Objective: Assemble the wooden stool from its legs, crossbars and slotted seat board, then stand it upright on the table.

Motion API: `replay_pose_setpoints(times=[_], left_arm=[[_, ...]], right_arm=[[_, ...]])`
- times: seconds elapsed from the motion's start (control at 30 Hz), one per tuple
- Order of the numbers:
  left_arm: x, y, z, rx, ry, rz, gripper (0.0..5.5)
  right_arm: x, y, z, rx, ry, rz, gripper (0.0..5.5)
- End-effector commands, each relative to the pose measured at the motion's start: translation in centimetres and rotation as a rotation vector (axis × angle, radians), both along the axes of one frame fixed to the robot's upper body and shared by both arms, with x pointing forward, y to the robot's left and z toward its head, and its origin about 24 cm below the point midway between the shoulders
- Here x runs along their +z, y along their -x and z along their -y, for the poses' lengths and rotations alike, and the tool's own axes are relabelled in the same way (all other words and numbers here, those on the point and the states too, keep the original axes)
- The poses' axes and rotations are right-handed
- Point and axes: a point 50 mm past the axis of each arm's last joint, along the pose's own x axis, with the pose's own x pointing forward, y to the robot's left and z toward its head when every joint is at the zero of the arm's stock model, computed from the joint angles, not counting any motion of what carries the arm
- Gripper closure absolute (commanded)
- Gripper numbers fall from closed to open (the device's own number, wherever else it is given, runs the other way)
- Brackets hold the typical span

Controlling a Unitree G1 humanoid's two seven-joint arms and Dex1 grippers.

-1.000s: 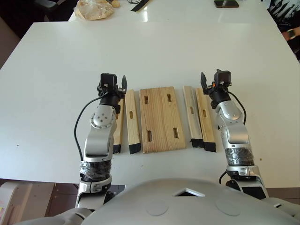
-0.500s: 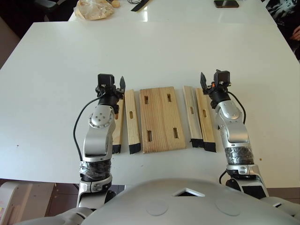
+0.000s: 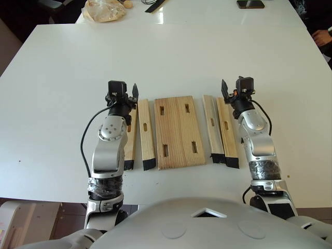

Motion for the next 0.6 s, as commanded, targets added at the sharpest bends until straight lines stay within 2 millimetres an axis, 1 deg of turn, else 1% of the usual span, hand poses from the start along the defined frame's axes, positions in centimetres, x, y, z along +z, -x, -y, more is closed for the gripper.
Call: replay_pose_setpoints(times=[0.03, 0.6], left_arm=[[0.03, -0.14, 0.1, 0.001, -0.004, 0.002, 2.37], [-0.3, -0.11, 0.16, 0.006, 0.028, -0.029, 2.37]], right_arm=[[0.29, -0.33, 0.47, -0.006, 0.024, 0.009, 2.35], [0.1, -0.21, 0.3, 0.004, 0.027, 0.002, 2.35]])
